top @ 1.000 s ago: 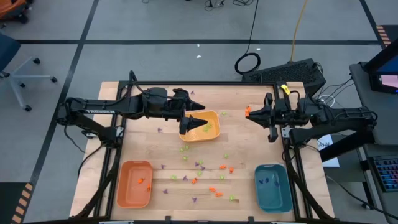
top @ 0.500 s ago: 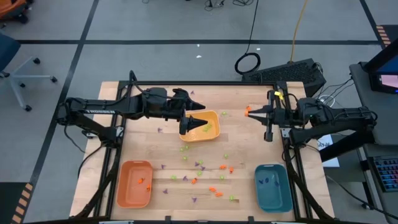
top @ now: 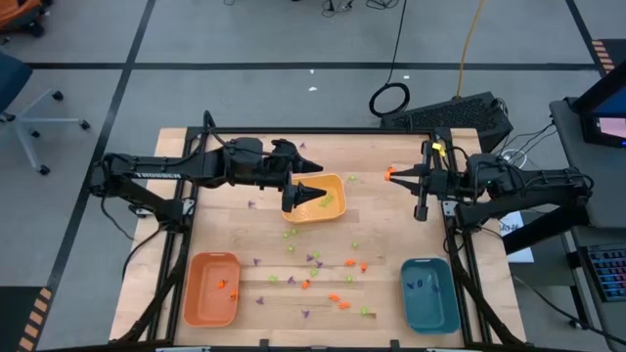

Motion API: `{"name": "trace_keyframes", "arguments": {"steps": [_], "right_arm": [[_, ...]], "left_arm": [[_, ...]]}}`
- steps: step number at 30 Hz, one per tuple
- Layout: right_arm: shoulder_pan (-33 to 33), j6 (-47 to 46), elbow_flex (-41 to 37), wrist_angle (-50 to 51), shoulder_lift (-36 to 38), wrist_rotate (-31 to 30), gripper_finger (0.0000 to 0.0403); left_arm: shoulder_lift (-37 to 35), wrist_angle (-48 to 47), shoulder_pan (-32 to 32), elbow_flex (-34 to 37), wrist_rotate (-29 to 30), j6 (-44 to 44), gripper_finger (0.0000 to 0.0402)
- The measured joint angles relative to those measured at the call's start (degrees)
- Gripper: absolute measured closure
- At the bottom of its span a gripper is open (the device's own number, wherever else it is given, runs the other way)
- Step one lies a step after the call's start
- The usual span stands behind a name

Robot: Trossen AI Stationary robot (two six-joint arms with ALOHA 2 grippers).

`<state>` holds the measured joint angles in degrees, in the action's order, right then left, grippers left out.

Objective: Sort Halloween decoration
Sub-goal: Put the orange skeleton toy into the orange bin

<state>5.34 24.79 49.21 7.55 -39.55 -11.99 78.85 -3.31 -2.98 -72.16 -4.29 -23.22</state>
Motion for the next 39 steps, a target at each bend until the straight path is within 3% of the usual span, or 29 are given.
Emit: {"name": "trace_keyframes", "arguments": {"steps": [12,39], "right_arm": [[0.0,-2.0,0.0,0.5,0.0,0.2,0.0403],[0.0,-23.9,0.0,0.4,-3.4,0.3,0.0403]], "left_arm": [[0.0,0.0,0.0,0.0,-0.4,0.0,0.0002],[0.0,0.2,0.0,0.0,0.3,0.1,0.0002]]}}
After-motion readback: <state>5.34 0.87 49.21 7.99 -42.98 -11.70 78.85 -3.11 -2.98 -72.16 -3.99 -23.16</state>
